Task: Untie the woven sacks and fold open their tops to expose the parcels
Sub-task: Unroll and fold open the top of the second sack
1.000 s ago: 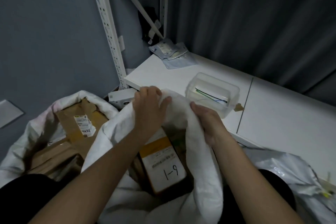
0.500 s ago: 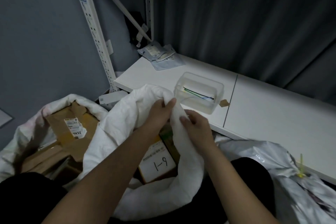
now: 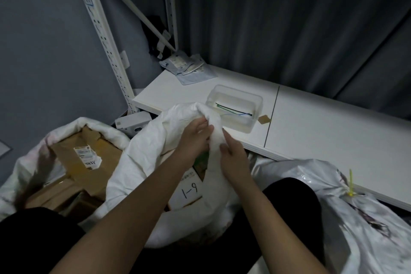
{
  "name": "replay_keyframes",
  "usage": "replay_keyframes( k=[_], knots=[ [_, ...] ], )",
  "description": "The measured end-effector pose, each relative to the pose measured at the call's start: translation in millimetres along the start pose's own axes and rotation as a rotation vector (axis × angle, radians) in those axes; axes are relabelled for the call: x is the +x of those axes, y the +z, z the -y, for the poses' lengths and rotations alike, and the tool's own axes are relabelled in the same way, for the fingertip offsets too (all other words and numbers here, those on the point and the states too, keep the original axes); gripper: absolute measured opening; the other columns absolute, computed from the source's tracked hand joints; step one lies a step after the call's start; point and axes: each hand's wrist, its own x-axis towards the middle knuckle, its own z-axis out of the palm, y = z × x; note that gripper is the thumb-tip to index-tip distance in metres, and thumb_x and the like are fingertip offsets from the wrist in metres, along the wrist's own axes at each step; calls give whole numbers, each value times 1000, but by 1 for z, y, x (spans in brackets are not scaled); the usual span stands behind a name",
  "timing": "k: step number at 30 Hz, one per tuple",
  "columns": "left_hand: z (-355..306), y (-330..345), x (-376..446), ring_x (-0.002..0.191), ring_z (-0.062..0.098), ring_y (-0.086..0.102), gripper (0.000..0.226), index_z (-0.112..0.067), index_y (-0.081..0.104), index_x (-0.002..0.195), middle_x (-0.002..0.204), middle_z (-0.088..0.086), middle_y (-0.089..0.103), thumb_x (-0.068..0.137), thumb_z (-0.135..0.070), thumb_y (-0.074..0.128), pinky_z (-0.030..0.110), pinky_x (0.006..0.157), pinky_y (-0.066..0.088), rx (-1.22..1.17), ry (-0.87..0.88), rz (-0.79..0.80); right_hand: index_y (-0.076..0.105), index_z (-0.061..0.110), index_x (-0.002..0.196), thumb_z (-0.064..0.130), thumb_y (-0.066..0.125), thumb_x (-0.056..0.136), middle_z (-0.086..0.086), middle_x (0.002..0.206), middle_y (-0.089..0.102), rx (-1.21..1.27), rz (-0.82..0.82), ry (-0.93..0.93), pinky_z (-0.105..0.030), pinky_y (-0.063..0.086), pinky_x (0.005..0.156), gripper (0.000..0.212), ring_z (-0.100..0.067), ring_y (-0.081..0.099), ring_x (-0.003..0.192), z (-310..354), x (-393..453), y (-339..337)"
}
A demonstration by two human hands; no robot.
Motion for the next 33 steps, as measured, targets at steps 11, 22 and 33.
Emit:
replay_keyframes(
  k=[11, 22, 33],
  knots=[
    [3, -12, -20, 99, 27, 65, 24, -21, 60, 111, 115, 9, 63, 88, -12, 63, 32, 65, 57, -164, -36, 68, 69, 8, 79, 25, 57, 94, -8, 80, 67, 169, -367, 24, -21, 42, 72, 25, -8, 56, 73, -3, -1, 5],
    [12, -16, -31, 105, 16, 62, 14, -36, 64, 99, 112, -3, 66, 86, -32, 65, 39, 92, 52, 99, 61, 77, 61, 4, 112, 9, 60, 90, -17, 107, 66, 1211, 42, 426, -37, 54, 83, 23, -26, 63, 93, -11, 0, 0],
    [12, -13, -33, 105, 24, 63, 23, -33, 70, 98, 113, 8, 67, 95, -18, 53, 45, 96, 50, 52, 25, 92, 72, 13, 92, 27, 59, 92, -4, 75, 69, 98, -67, 18, -29, 47, 59, 18, -16, 63, 66, -2, -28, 9]
  ],
)
